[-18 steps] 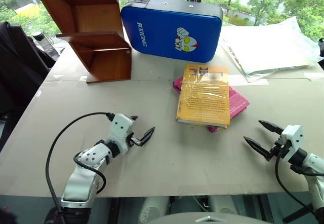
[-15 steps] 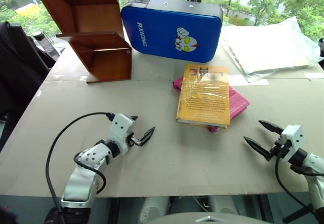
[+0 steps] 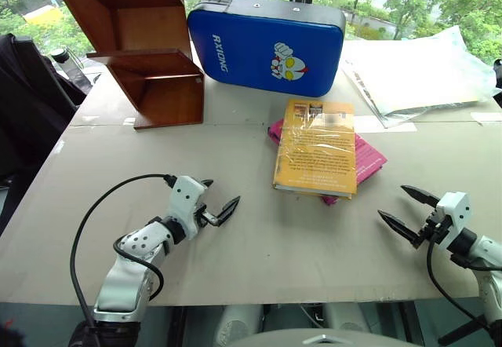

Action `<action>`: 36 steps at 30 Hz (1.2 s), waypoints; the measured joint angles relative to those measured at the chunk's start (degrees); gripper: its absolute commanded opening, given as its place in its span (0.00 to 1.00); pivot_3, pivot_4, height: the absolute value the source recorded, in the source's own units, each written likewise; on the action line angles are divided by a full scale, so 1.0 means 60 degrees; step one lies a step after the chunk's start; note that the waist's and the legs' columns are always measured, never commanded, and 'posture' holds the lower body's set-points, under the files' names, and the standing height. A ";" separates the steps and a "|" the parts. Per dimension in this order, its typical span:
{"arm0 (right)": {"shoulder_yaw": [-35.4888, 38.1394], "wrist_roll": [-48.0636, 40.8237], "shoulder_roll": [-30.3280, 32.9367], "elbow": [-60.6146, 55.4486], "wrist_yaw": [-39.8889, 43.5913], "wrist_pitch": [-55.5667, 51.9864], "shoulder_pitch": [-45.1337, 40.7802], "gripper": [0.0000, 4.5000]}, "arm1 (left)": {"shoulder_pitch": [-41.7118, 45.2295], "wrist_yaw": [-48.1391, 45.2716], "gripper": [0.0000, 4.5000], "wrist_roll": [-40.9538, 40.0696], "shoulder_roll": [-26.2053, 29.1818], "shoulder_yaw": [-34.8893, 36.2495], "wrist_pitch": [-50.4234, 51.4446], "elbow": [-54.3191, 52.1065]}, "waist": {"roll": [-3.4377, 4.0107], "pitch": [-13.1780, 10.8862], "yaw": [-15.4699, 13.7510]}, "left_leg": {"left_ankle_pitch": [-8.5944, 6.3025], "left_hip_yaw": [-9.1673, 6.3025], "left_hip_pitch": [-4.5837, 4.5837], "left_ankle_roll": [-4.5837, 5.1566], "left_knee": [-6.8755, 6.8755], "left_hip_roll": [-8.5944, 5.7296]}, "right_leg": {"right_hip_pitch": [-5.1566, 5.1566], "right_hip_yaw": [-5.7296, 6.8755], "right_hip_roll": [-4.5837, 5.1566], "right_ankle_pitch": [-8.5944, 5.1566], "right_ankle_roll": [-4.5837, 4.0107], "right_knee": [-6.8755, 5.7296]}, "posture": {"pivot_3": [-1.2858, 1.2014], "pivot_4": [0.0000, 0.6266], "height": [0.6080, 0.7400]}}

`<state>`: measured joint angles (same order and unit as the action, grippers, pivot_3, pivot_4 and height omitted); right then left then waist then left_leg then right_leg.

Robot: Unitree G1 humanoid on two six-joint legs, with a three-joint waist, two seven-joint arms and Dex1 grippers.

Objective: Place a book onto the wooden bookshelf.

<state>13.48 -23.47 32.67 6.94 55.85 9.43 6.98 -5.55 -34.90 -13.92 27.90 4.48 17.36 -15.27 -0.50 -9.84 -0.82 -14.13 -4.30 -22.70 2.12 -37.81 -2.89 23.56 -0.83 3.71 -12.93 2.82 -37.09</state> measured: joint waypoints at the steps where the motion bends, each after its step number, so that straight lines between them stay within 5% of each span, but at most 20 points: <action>1: 0.0001 -0.0002 0.0010 0.0000 0.0002 0.0000 0.0000 1.00 | 0.0028 -0.0026 0.99 -0.0058 0.0013 0.0014 0.0059 0.0001 | 0.0000 0.0000 0.0000 | 0.0000 0.0000 0.0000 0.0000 0.0000 0.0000 | 0.0000 0.0000 0.0000 0.0000 0.0000 0.0000 | 0.52 0.24 1.00; 11: 0.0131 -0.0423 0.0170 -0.0325 0.0331 -0.0103 0.0172 1.00 | 0.0336 -0.0394 0.99 -0.0660 0.0115 0.0029 0.0576 0.0032 | 0.0001 0.0000 -0.0017 | 0.0000 -0.0001 -0.0003 0.0000 0.0000 0.0000 | 0.0000 0.0004 0.0001 0.0000 0.0000 0.0001 | 0.52 0.24 1.00; 19: 0.0935 -0.2378 0.1102 -0.2526 0.1253 -0.1626 0.0905 1.00 | 0.2270 -0.0051 0.99 -0.3377 -0.0887 0.0515 0.3380 0.0089 | -0.0004 -0.0002 0.0045 | 0.0001 -0.0014 -0.0004 0.0001 -0.0002 -0.0001 | -0.0002 0.0014 -0.0013 0.0024 0.0043 0.0000 | 0.52 0.24 1.00; 27: 0.1649 -0.3252 0.1816 -0.3131 0.1720 -0.2680 0.0830 1.00 | 0.5494 -0.0413 0.99 -0.4295 -0.1463 -0.0129 0.6211 0.3394 | -0.0023 -0.0013 -0.0023 | 0.0003 -0.0023 -0.0017 0.0003 -0.0032 -0.0015 | -0.0017 0.0074 -0.0060 0.0026 0.0047 -0.0001 | 0.52 0.24 1.00; 36: 0.2723 -0.4393 0.2053 -0.3922 0.2061 -0.3864 0.1463 1.00 | 0.7083 -0.1681 0.99 -0.4244 -0.2009 -0.0348 0.6326 0.6147 | -0.0020 -0.0008 -0.0082 | 0.0002 -0.0024 -0.0018 0.0002 -0.0031 -0.0026 | -0.0022 0.0052 0.0000 0.0025 0.0048 0.0004 | 0.52 0.24 1.00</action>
<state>29.82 -49.83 44.99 -16.59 68.22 -13.75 15.76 36.95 -44.99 -39.39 15.85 2.40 55.32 21.61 -0.62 -9.88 -1.31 -14.12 -4.44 -22.81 2.13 -38.00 -3.05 23.44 -0.52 3.71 -12.78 3.10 -37.07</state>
